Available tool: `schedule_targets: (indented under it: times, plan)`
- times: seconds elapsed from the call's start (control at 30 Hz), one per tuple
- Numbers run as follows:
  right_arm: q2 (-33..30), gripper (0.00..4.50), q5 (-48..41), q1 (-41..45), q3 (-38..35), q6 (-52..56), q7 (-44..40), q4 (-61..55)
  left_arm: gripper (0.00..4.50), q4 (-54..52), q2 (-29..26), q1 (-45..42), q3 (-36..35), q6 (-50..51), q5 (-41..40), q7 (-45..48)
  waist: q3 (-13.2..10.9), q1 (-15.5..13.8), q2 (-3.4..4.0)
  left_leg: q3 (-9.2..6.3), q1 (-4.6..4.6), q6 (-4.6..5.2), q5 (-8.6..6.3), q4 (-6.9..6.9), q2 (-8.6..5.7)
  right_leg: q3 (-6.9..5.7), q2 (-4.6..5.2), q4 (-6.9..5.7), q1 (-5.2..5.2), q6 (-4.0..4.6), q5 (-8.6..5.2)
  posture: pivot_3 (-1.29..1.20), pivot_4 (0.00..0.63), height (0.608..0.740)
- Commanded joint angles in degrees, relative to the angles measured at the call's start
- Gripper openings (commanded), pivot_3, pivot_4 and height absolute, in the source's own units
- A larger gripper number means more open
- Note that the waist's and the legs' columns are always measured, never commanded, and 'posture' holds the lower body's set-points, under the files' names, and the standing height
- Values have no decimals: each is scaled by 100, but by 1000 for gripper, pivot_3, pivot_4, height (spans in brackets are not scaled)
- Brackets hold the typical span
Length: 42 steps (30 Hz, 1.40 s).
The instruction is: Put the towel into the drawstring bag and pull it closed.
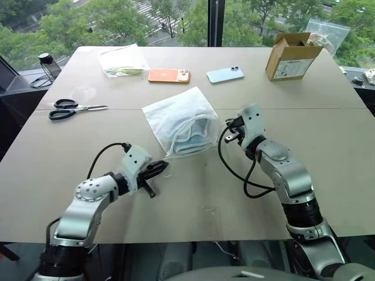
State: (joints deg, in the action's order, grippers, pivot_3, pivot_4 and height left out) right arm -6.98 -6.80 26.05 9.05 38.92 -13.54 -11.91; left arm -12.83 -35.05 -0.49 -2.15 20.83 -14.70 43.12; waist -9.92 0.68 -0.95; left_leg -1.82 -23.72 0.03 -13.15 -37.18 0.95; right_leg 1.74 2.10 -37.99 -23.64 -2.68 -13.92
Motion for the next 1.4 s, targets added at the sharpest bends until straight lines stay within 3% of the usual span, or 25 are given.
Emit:
schedule_targets:
  times: [0.03, 0.17, 0.33, 0.6, 0.97, 1.4]
  plan:
    - [-5, 0, 3, 20, -68, -6, 39, -381, 71, 283, 384, -100, 42, 54, -42, -305, 4, -2, 7, -1, 0, 0, 0, -1, -3, -2, 0, 0, 2, 0, 0, 0, 150, 740]
    - [-57, 0, -199, 256, -400, -148, -11, -857, 71, 720, 640, -730, -1051, -466, -503, -736, 0, 21, 1, -7, -2, 1, 0, -11, -10, -9, -3, -3, 6, -1, 1, 0, 150, 740]
    - [-275, 0, -570, 587, -784, -101, -244, -1465, 71, 1425, 589, -1583, -1594, -1016, -321, -1377, -2, 25, 0, -15, -8, 0, 0, -12, -1, -15, -17, -7, -2, 1, 2, 0, 150, 740]
    - [-581, 0, -719, 960, -1057, 13, -227, -1534, 71, 1702, 697, -2492, -1785, -1167, -339, -2069, -4, 16, -8, -15, -14, 0, 0, -10, -21, -18, 3, -2, 1, 0, 3, 0, 150, 740]
    - [-783, 0, -637, 1080, -1267, -178, -58, -1266, 71, 1933, 591, -2930, -1685, -1066, -39, -2641, -5, 31, -9, -15, -13, 0, 0, -5, -21, -17, 3, -3, -2, 0, 3, 0, 150, 740]
    - [-1518, 0, -284, 2081, -2431, -685, 773, -345, 71, 3342, -68, -4438, -1827, -1448, 648, -3643, -9, 17, -14, -14, -16, 0, 1, -1, -26, -18, 4, 0, -4, 0, 3, 0, 150, 740]
